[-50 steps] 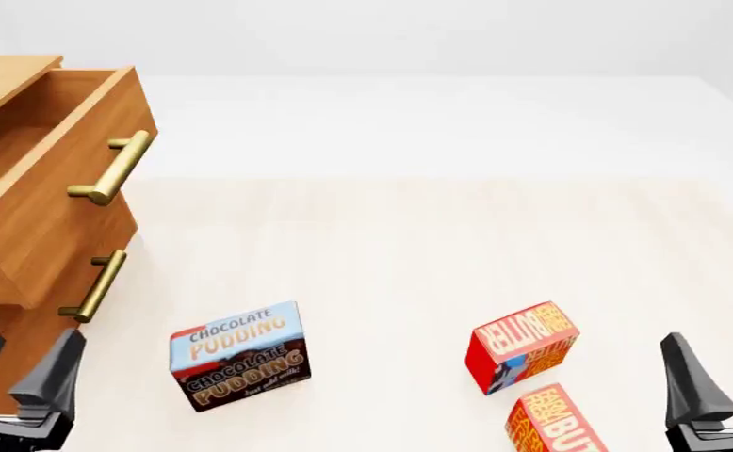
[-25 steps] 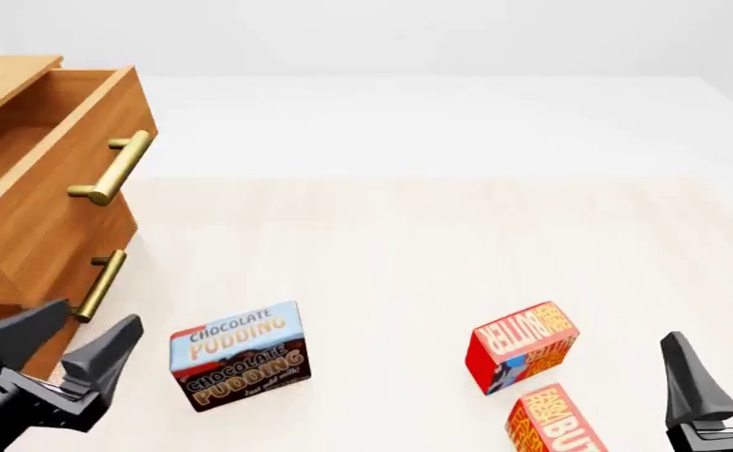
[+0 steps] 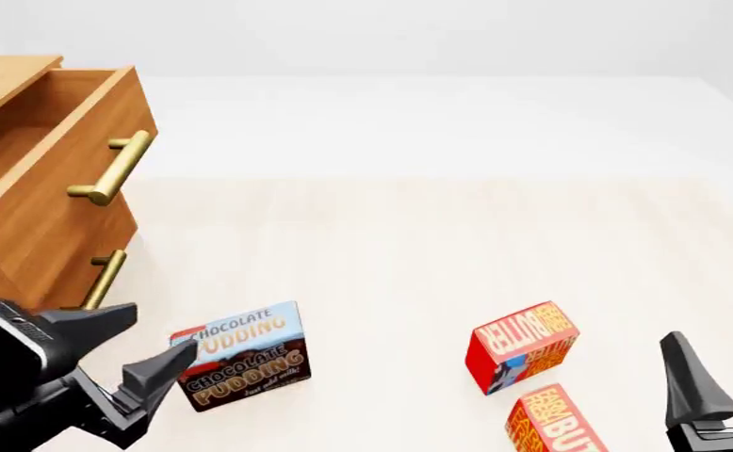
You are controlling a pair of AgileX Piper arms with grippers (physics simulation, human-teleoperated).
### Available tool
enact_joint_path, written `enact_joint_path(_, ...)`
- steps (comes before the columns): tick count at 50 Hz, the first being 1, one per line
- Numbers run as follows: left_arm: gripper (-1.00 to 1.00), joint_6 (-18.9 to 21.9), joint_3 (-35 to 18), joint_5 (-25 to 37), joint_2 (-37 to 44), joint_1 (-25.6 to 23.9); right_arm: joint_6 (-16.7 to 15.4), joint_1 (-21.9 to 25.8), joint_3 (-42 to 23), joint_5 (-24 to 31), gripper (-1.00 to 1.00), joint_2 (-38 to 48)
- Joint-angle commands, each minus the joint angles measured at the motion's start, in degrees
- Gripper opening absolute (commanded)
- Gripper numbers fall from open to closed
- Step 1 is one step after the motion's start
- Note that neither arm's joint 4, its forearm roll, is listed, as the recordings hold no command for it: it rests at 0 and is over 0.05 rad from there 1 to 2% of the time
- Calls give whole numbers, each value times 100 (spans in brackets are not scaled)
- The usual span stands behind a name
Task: Put the bowl in the top drawer of the cabinet.
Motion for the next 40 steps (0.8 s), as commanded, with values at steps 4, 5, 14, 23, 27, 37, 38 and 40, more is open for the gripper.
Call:
enact_joint_path(4,100,189,-317,307,572,-658,3,-2,0,-5,100,0)
enact_joint_path(5,100,171,-331,324,641,-748,6,1,0,-8,100,0)
enact_joint_path(14,100,220,-381,282,1146,-1139,6,3,0,4,100,0)
enact_joint_path(23,100,-3,-364,203,1731,-1675,15,1,0,-5,100,0)
enact_joint_path(27,100,-45,-407,238,1786,-1750,18,13,1,-5,100,0)
enact_joint_path(37,100,-214,-600,447,1855,-1948,12,4,0,-4,100,0)
enact_joint_path(38,100,-233,-577,430,1899,-1978,9,3,0,-3,100,0)
enact_joint_path(40,100,-286,-571,425,1959,-2054,8,5,0,-1,100,0)
